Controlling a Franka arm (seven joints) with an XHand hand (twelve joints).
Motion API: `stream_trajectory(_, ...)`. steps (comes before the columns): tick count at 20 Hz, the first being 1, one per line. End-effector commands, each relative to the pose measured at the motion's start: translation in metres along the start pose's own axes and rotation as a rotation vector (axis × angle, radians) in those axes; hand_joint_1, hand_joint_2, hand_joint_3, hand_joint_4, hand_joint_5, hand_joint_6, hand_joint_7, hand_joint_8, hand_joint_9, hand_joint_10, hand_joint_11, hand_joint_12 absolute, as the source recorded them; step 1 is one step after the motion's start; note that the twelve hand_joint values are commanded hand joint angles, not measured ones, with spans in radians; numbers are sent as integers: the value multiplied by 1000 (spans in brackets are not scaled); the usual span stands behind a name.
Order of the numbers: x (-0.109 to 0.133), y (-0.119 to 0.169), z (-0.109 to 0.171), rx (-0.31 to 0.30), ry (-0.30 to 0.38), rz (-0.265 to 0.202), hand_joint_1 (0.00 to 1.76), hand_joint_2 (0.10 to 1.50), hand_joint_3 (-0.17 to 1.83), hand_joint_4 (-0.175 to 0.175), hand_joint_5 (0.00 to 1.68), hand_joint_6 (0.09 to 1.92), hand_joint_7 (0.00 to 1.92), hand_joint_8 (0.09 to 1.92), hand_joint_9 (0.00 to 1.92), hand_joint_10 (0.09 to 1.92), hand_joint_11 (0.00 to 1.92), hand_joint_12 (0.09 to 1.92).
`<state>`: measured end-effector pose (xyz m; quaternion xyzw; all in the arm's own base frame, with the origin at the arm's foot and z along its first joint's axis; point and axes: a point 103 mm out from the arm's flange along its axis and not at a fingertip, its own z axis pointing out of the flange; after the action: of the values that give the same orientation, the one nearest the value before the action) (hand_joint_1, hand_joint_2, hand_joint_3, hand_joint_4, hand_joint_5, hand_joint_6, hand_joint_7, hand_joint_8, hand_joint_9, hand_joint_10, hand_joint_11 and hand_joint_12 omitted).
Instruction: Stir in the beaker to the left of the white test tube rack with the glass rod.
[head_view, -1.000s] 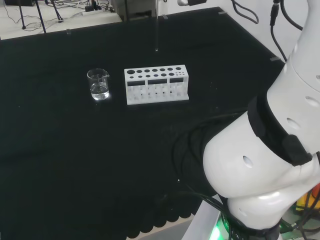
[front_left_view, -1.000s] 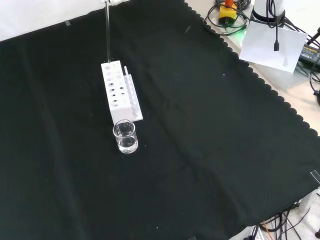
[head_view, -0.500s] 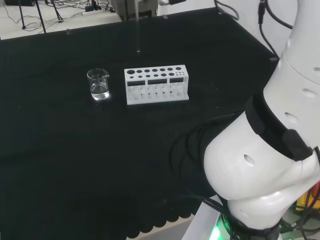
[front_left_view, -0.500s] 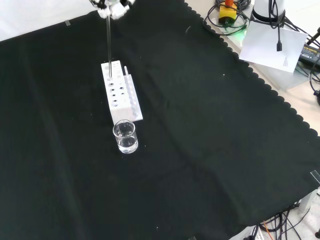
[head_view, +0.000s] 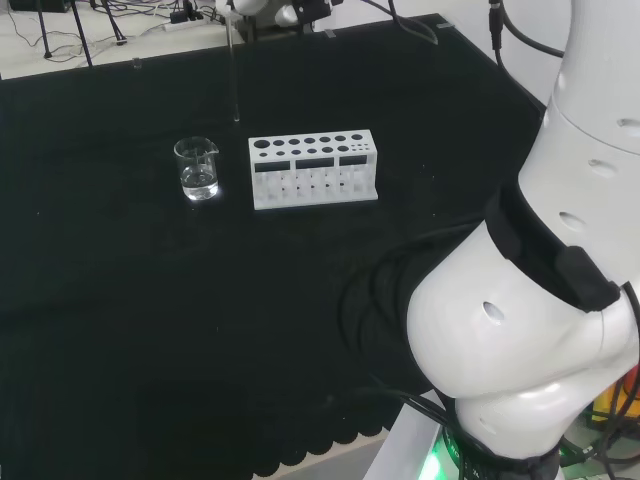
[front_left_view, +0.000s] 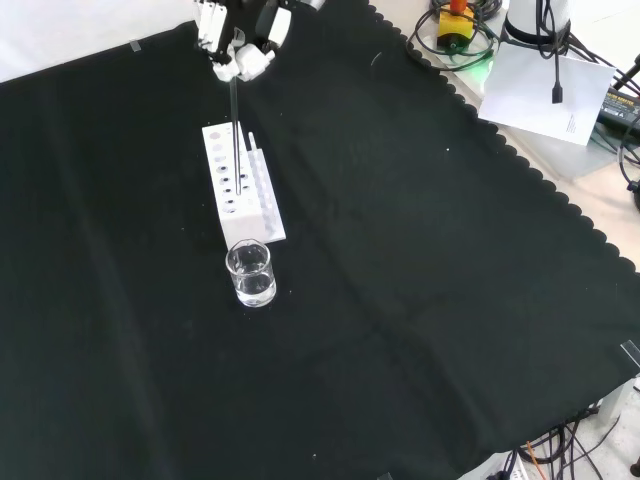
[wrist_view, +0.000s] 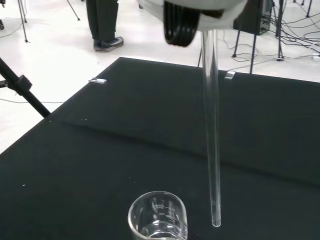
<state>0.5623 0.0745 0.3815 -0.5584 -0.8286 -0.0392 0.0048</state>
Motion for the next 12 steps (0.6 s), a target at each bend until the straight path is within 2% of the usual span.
stream_trajectory(1, 28, 29, 9, -8, 31, -88, 1293, 794, 603, -175, 1055, 733, 1081, 1286, 1663, 952, 1660, 1003)
stream_trajectory(12, 42, 47, 20, -2, 54, -149, 1293, 795, 599, -175, 1057, 728, 1081, 1283, 1664, 951, 1661, 1003)
